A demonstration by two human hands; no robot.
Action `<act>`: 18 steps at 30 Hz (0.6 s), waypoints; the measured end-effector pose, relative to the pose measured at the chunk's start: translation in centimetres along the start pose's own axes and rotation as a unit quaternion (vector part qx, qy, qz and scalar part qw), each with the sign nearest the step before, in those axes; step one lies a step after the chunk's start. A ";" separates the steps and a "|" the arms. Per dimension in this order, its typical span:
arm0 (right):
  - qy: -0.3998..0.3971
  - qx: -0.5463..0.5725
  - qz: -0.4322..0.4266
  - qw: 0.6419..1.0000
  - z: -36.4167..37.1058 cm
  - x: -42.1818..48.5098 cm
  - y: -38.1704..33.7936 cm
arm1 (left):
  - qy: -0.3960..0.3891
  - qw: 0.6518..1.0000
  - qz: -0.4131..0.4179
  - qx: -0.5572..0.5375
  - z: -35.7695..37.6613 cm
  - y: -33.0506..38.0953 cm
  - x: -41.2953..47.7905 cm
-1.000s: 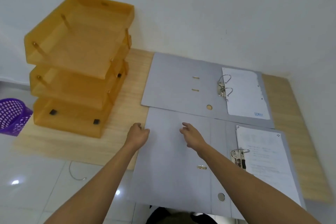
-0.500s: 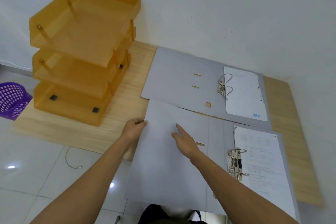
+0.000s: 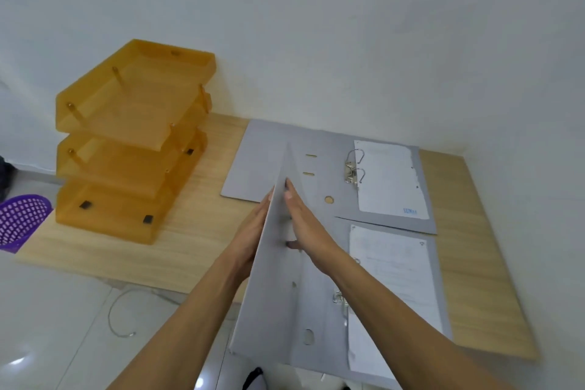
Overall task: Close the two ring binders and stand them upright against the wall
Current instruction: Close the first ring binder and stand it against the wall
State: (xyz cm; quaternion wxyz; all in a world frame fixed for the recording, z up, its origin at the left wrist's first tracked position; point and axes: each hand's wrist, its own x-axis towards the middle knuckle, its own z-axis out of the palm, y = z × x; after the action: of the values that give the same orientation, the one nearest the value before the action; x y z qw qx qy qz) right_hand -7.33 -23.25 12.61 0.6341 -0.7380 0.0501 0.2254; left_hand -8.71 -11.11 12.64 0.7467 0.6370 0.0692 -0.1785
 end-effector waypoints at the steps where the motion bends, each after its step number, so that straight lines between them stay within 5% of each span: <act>1: 0.000 0.024 0.009 1.000 -0.5 -0.3 -0.1 | -0.008 1.000 -0.005 0.006 0.8 -0.3 -0.2; 8: 0.039 0.075 -0.007 0.996 -8.1 -4.9 0.7 | -0.081 0.995 -0.024 0.063 9.5 -3.8 0.9; 18: 0.183 0.011 0.040 0.982 -21.3 -9.0 7.8 | 0.012 0.948 -0.079 0.309 14.1 -11.7 1.9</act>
State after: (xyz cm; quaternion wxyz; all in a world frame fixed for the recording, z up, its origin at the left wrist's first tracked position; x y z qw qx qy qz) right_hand -12.46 -47.04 11.07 0.6130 -0.7569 0.1974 0.1112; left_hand -12.89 -26.63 3.66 0.4961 0.8309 0.0702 -0.2421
